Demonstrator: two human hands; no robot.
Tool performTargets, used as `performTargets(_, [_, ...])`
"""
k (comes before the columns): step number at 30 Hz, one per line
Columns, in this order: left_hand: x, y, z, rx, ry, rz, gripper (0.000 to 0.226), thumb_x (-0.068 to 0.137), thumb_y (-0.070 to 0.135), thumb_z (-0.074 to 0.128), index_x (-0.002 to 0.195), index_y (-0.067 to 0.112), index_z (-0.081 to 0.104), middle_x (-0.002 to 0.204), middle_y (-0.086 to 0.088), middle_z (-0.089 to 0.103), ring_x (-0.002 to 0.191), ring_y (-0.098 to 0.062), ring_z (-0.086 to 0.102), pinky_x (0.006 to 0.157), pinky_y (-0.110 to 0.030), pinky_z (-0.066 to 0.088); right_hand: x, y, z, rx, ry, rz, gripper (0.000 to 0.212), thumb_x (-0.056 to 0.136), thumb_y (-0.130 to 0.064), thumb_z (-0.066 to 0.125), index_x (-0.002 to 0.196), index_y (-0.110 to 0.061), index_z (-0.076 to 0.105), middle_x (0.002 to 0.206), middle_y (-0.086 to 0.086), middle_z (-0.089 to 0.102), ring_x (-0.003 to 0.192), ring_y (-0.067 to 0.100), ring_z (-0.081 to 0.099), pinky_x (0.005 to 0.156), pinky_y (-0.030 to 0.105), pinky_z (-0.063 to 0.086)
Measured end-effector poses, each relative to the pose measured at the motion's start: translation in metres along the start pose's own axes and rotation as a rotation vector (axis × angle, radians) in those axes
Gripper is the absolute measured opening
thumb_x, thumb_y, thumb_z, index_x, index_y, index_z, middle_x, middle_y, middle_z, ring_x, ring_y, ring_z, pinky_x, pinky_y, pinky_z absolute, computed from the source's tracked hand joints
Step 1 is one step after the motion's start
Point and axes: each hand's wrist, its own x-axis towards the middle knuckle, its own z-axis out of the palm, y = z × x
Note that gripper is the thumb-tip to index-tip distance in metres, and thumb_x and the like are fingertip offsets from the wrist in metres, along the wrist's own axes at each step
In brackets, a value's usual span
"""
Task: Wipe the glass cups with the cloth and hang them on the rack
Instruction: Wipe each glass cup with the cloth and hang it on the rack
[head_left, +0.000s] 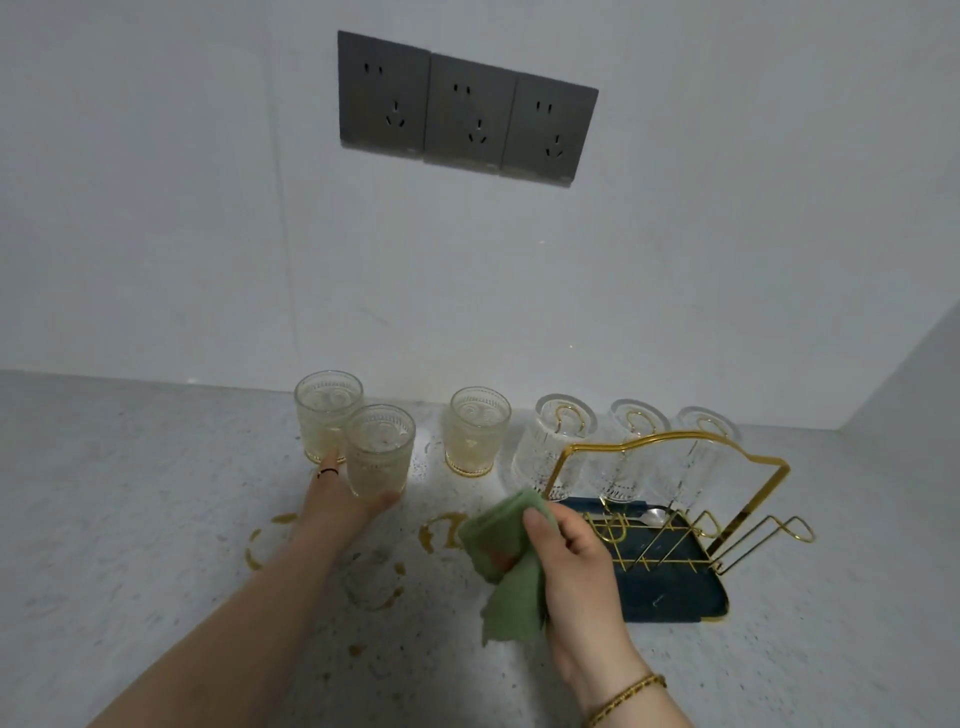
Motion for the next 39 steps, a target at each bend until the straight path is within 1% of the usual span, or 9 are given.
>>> performTargets(12, [0.01,0.006,0.009,0.006,0.101,0.063,0.084,0.066,0.023,0.082,0.134,0.011,0.033,0.128,-0.017,0.055,0.116,-0.038,0.052,0.098,-0.045,0.042,0.003,0.006,0.006,0.051,0.035,-0.04,0.025,0.086,-0.003,0.053,0.072,-0.017,0.069,0.062,-0.004,0.07,0.061,0.009,0.065,0.062,0.026,0.055])
performTargets(17, [0.004,0.008,0.005,0.012,0.089,0.073,0.089,0.066,0.02,0.082,0.137,0.006,0.031,0.133,-0.019,0.05,0.121,-0.037,0.048,0.1,-0.043,0.04,-0.004,0.005,0.002,0.051,0.07,-0.057,0.018,0.085,-0.005,0.055,0.08,-0.014,0.069,0.072,0.001,0.069,0.068,0.014,0.064,0.062,0.025,0.055])
performTargets(20, [-0.009,0.01,0.002,-0.062,0.097,0.056,0.089,0.067,0.013,0.081,0.139,0.007,0.03,0.133,-0.018,0.05,0.12,-0.035,0.049,0.098,-0.04,0.04,-0.01,0.002,-0.002,0.046,0.078,-0.061,0.016,0.085,-0.006,0.055,0.081,-0.013,0.069,0.075,0.004,0.07,0.074,0.02,0.063,0.074,0.04,0.054])
performTargets(23, [-0.024,0.011,0.002,-0.188,0.093,0.028,0.082,0.07,0.008,0.077,0.137,0.005,0.03,0.133,-0.017,0.047,0.12,-0.034,0.047,0.092,-0.036,0.039,-0.015,0.0,-0.006,0.059,0.08,-0.058,0.017,0.087,-0.007,0.053,0.082,-0.012,0.069,0.067,-0.001,0.07,0.068,0.016,0.065,0.068,0.036,0.055])
performTargets(26, [-0.04,0.013,0.0,-0.327,0.089,-0.008,0.076,0.074,0.007,0.073,0.136,0.001,0.03,0.135,-0.02,0.044,0.121,-0.037,0.045,0.094,-0.041,0.039,-0.02,-0.003,-0.007,0.083,0.056,-0.051,0.018,0.088,-0.007,0.051,0.082,-0.012,0.068,0.065,0.0,0.07,0.064,0.015,0.064,0.061,0.031,0.053])
performTargets(31, [-0.079,0.022,-0.009,-0.529,-0.026,0.043,0.06,0.078,0.011,0.069,0.13,0.0,0.04,0.13,-0.022,0.052,0.115,-0.04,0.052,0.1,-0.053,0.042,-0.025,-0.003,-0.008,0.129,0.105,0.021,0.019,0.091,-0.01,0.049,0.076,-0.009,0.061,0.079,0.016,0.064,0.072,0.028,0.059,0.075,0.045,0.051])
performTargets(33, [-0.104,0.028,-0.014,-0.59,-0.073,0.101,0.07,0.07,0.025,0.074,0.128,0.0,0.043,0.126,-0.024,0.055,0.112,-0.04,0.055,0.099,-0.053,0.042,-0.027,-0.005,-0.01,0.149,0.168,0.04,0.019,0.091,-0.013,0.049,0.074,-0.01,0.057,0.083,0.018,0.061,0.075,0.028,0.057,0.075,0.043,0.05])
performTargets(35, [-0.129,0.033,-0.016,-0.624,-0.125,0.14,0.099,0.047,0.046,0.075,0.13,0.002,0.043,0.128,-0.024,0.054,0.114,-0.041,0.054,0.1,-0.057,0.041,-0.029,-0.01,-0.011,0.188,0.235,0.055,0.02,0.092,-0.015,0.048,0.072,-0.014,0.052,0.081,0.015,0.058,0.072,0.026,0.054,0.069,0.038,0.048])
performTargets(39, [-0.17,0.04,-0.014,-0.675,-0.179,0.129,0.102,0.04,0.042,0.076,0.129,0.005,0.043,0.131,-0.018,0.053,0.119,-0.036,0.051,0.102,-0.054,0.04,-0.046,-0.035,-0.007,0.296,0.19,0.043,0.02,0.094,-0.019,0.044,0.076,-0.015,0.051,0.074,0.009,0.056,0.065,0.022,0.053,0.062,0.032,0.045])
